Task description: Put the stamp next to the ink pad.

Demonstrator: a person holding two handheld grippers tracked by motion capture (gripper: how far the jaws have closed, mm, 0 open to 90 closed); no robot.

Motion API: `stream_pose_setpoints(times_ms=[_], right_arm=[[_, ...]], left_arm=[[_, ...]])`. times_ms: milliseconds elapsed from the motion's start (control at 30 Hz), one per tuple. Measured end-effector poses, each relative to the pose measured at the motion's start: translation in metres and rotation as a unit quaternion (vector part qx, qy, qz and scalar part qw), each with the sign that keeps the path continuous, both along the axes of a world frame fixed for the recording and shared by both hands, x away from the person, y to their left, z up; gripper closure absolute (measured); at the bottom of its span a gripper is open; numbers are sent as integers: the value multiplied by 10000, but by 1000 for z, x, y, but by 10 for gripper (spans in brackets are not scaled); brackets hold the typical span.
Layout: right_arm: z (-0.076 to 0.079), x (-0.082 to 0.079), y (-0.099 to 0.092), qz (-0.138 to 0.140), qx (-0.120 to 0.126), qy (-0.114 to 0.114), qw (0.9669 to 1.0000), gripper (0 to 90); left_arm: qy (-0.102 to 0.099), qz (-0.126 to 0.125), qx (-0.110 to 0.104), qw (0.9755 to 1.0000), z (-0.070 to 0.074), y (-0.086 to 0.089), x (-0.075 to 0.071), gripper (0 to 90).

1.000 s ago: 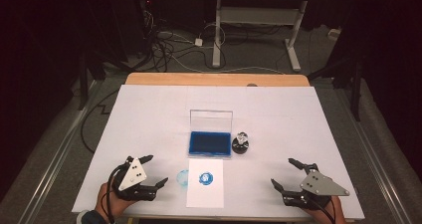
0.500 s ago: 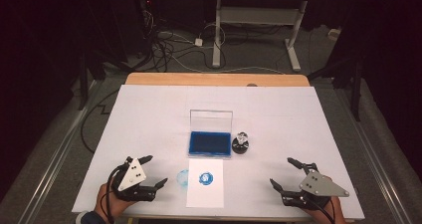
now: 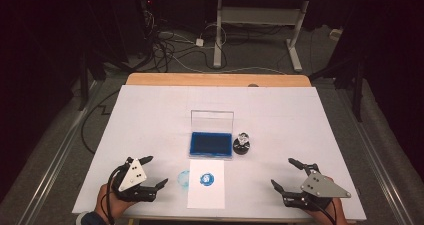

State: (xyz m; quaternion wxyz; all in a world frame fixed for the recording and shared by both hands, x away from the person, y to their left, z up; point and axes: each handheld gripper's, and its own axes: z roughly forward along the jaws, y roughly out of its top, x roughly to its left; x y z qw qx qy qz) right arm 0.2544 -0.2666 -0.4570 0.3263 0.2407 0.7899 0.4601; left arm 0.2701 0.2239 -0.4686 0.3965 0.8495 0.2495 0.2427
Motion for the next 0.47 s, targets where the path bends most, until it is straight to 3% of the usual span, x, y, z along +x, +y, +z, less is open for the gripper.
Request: stream_pose_setpoints(times_ms=[467], right_arm=[[0,1,0,-11,12,3,10000,185]], left_arm=[[0,41,-24,10000,0,2,3,159]])
